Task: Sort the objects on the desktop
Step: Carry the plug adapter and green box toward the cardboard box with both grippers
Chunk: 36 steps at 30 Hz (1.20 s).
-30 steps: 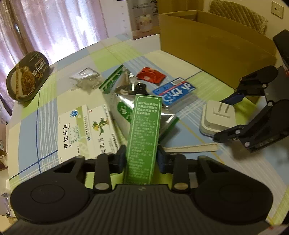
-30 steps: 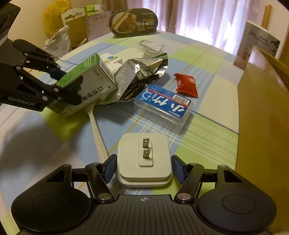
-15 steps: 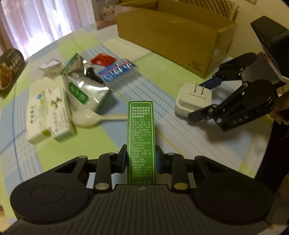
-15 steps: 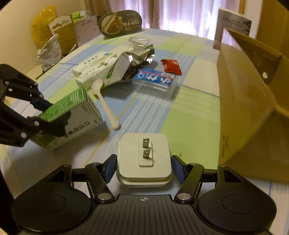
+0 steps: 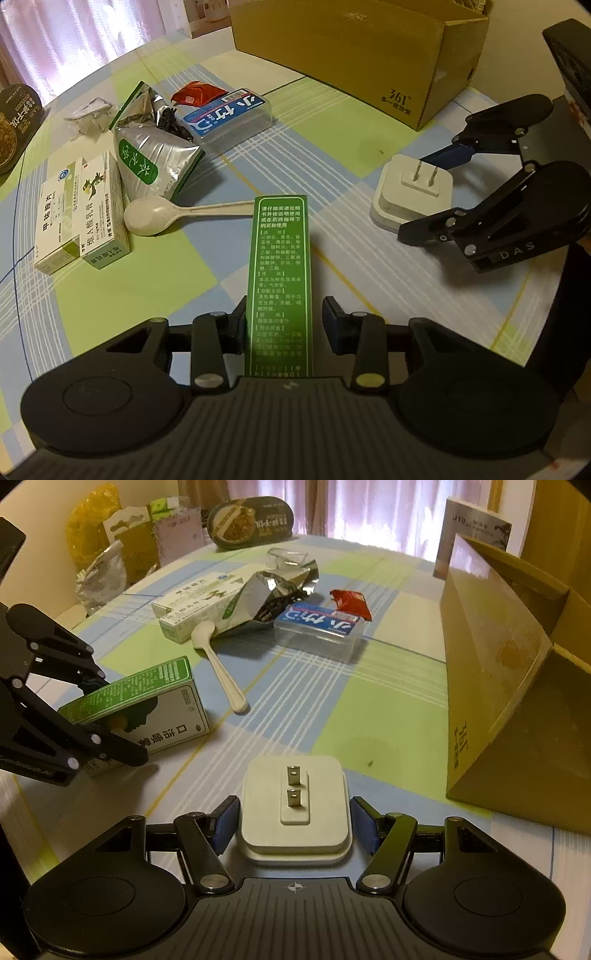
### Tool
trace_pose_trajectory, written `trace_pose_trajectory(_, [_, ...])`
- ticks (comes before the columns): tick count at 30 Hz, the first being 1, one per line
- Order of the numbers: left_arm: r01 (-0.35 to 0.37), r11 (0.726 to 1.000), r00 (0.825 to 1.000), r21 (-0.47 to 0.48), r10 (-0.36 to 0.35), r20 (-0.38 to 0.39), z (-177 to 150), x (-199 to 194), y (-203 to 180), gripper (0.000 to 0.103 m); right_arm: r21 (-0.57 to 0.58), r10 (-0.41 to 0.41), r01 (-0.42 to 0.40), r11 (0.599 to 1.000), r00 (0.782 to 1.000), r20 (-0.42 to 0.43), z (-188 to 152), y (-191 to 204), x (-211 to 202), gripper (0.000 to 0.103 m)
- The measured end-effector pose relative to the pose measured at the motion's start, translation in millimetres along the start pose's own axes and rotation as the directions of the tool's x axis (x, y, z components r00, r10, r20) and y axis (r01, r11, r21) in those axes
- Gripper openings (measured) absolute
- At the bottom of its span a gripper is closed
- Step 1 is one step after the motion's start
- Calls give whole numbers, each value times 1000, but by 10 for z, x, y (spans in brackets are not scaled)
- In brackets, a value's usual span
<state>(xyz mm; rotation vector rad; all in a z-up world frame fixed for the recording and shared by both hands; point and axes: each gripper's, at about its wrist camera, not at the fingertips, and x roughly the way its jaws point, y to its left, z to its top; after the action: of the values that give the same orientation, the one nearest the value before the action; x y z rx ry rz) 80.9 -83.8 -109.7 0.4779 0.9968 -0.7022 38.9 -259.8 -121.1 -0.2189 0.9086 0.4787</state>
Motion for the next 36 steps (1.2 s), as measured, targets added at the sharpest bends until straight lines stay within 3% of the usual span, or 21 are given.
trace_pose_trajectory(2, [-7, 1000, 1000, -8, 7, -6, -2, 19, 10, 26, -8, -5, 5, 1000, 1000, 6, -2, 3, 5, 62])
trace_pose_trajectory(14, [7, 999, 1000, -41, -7, 3, -32, -41, 37, 25, 13, -24, 24, 1000, 1000, 6, -9, 10, 7, 62])
trace_pose_trajectory(36, [10, 996, 997, -87, -3, 81, 105, -622, -177, 25, 33, -51, 47, 998, 991, 125, 63, 167, -735, 62])
